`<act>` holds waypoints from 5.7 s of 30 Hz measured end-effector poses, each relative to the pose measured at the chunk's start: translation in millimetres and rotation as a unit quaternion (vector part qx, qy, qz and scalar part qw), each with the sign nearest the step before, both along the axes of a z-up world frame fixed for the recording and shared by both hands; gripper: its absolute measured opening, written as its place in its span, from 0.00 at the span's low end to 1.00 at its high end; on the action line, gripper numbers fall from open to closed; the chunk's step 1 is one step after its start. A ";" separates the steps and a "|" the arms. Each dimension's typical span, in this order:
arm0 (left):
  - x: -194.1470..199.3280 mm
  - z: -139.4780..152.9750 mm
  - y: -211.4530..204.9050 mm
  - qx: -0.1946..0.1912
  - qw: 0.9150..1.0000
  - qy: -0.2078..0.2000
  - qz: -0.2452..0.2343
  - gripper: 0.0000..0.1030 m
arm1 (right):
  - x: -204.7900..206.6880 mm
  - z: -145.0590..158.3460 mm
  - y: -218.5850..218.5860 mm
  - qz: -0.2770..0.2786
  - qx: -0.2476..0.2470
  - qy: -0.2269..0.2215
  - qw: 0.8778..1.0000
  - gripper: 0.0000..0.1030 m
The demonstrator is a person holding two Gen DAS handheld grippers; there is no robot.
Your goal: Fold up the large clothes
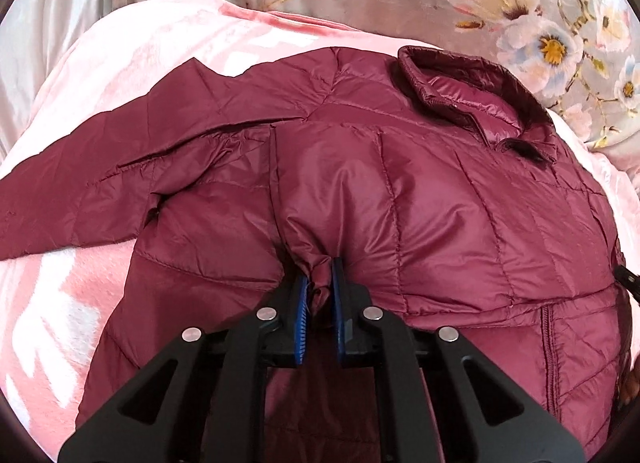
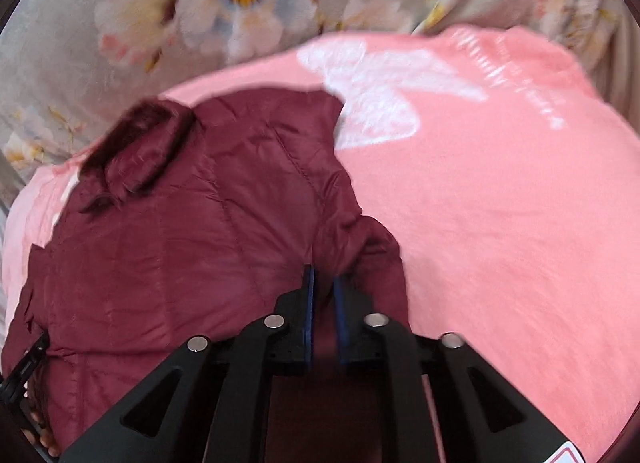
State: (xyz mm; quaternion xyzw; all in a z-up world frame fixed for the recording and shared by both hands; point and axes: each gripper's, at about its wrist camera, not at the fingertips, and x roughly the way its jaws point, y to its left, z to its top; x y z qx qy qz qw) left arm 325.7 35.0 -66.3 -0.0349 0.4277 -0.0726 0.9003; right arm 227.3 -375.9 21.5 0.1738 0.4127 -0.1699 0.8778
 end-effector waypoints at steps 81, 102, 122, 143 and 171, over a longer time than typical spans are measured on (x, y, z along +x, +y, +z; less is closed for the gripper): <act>-40.1 164.8 -52.8 -0.120 0.980 -0.092 -0.128 0.07 | -67.7 -2.7 181.8 0.184 -0.003 -0.039 0.982 0.64; -29.3 75.2 120.5 -0.320 0.943 0.008 0.093 0.87 | 16.7 1.0 110.3 0.130 0.117 -0.014 0.984 0.68; 19.0 59.3 94.5 -0.340 0.935 0.055 0.089 0.83 | 52.8 89.6 48.0 0.096 -0.059 -0.079 0.990 0.02; 62.0 20.3 94.0 -0.304 0.936 0.106 0.140 0.19 | 66.1 83.1 23.6 0.124 -0.001 -0.101 0.987 0.02; 50.9 4.9 100.2 -0.202 0.968 0.051 0.139 0.04 | 47.0 -28.0 7.2 0.119 0.010 0.010 0.993 0.00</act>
